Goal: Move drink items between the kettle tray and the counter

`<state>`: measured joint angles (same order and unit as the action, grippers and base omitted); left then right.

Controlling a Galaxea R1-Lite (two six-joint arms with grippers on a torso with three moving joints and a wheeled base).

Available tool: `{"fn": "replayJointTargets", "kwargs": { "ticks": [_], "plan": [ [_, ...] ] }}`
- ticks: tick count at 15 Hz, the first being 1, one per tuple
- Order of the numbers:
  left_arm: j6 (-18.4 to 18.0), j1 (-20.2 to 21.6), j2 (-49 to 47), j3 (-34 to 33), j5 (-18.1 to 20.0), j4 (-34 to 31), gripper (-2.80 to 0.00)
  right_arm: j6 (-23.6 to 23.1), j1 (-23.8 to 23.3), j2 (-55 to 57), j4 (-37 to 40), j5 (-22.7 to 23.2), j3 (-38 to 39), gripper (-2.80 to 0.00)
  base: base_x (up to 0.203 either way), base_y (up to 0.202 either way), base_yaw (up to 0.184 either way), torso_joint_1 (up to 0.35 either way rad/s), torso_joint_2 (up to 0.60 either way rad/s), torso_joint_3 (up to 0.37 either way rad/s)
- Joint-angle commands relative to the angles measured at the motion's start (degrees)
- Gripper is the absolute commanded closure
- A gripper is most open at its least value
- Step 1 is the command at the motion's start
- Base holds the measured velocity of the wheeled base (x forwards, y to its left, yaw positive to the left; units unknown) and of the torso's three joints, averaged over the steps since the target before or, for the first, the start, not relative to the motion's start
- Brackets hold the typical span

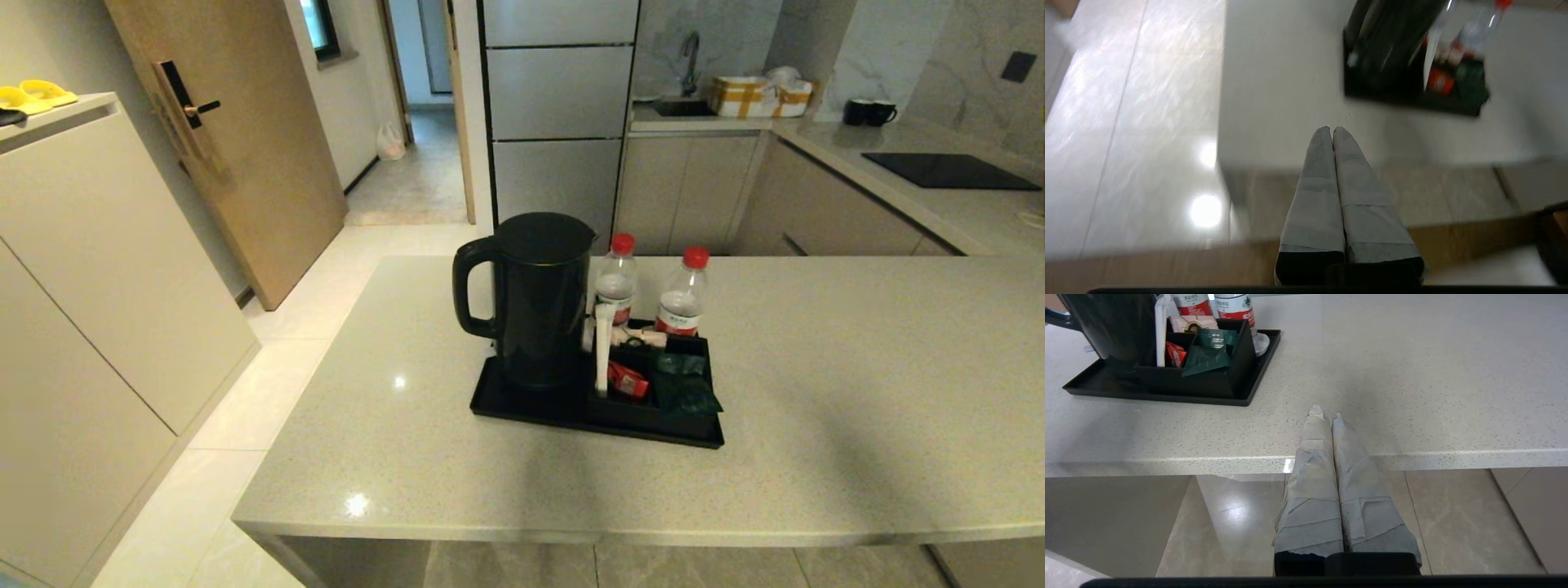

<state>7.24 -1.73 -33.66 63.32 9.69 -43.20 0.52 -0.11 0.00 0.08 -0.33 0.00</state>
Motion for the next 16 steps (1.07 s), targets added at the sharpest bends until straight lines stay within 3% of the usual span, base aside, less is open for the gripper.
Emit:
{"fn": "replayJointTargets", "kwargs": {
  "ticks": [1,6,12,16],
  "plan": [
    [0.2,0.3,10.4,3.4,-1.5,-15.9,0.00,0.0,0.0,-0.1,0.0,0.0,0.0,0.00,0.000,0.000,0.000,0.000,0.00,0.000],
    [0.1,1.4,16.1,2.2,-9.8,-20.7,0.00,0.0,0.0,-0.1,0.0,0.0,0.0,0.00,0.000,0.000,0.000,0.000,0.00,0.000],
    [2.2,2.7,24.8,7.3,-10.6,-37.8,0.00,0.0,0.0,-0.1,0.0,0.0,0.0,0.00,0.000,0.000,0.000,0.000,0.00,0.000],
    [1.4,2.2,34.1,4.8,-9.3,-43.6,0.00,0.0,0.0,-0.1,0.0,0.0,0.0,0.00,0.000,0.000,0.000,0.000,0.00,0.000]
  ]
}}
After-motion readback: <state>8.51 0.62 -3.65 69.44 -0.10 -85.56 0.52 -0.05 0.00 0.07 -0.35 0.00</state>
